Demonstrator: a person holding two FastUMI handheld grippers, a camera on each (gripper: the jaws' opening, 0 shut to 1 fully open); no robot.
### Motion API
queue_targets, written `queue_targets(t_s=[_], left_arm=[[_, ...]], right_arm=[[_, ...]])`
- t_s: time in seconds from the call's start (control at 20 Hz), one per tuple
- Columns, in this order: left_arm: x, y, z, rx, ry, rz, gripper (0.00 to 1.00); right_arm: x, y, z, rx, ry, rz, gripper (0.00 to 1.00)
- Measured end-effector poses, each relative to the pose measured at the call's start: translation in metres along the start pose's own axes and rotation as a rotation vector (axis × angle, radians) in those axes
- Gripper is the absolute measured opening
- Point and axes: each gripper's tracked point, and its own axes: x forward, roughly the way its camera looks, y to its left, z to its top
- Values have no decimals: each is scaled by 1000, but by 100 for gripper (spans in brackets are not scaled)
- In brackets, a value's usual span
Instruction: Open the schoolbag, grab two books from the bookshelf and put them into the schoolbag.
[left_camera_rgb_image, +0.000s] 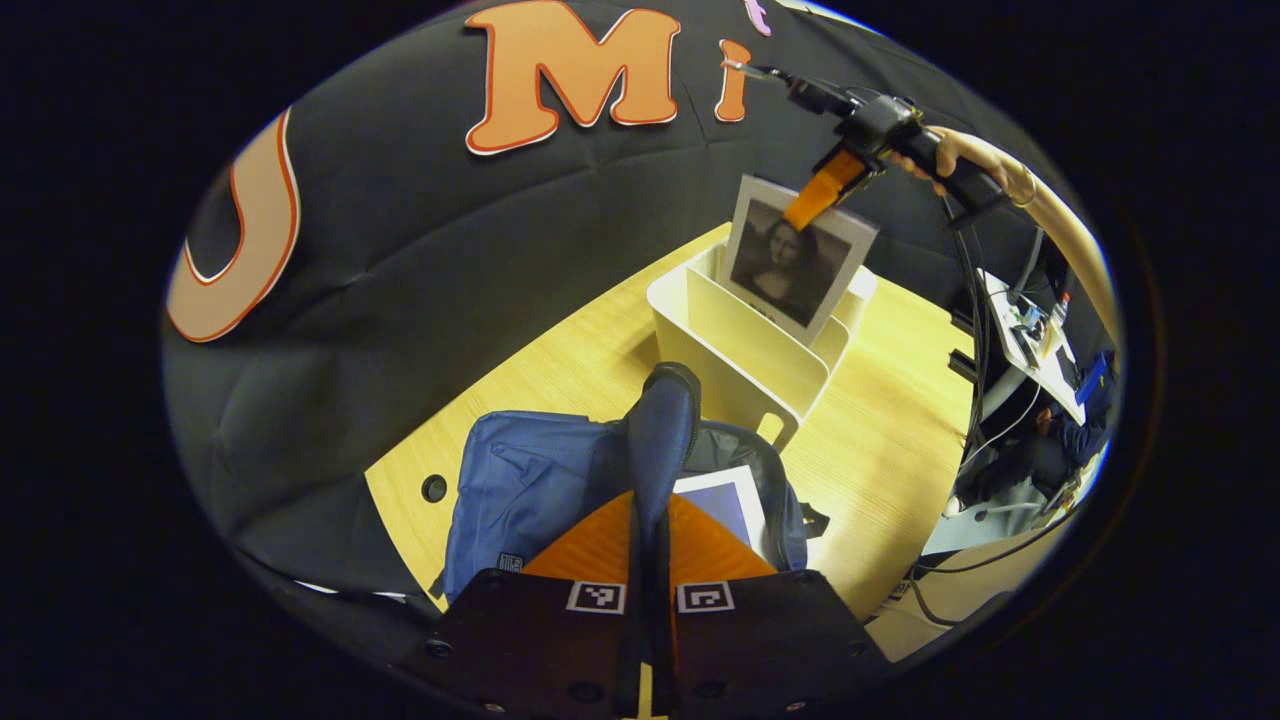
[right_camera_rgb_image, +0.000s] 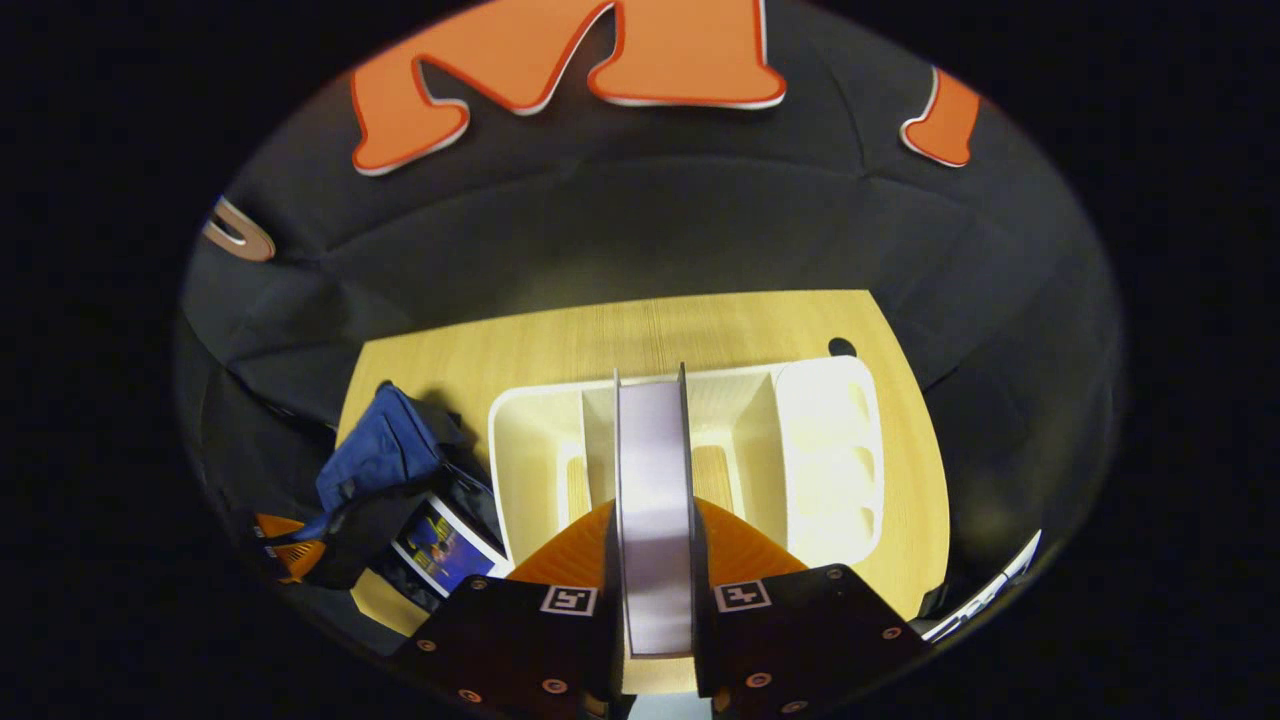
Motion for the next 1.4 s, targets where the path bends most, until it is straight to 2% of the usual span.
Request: queue_targets(t_s=[0.15,0.3,0.45,0.6,0.65,0.8,0.95,1.1,1.4], left_arm=[[-3,0,-4,-1,-2,5,5],[-4,-1,-3,-1,-1,5,5],[-3,-2,-2,20,-3,12,5],[-2,-4,-3,36,1,20,5],[-2,-5,-2,40,0,22,5],[-4,-5,-1,50,-3,30,5],[-5,-4,-2,56,-2,36,5],[-6,-7,-1,64,-2,38,5],[-4,-12,2,91,14,39,5]], right_arm=[[-54,-11,19,60,-112,42,28],[-99,-5,18,125,-188,130,28],[-128,6,-3,168,-217,221,27],[-147,34,-37,260,-213,374,28],[-146,39,-49,285,-205,410,27],[-129,42,-94,312,-176,394,28],[-113,61,-135,428,-146,495,28],[-88,79,-169,507,-123,538,28],[-37,126,-205,650,-80,659,28]])
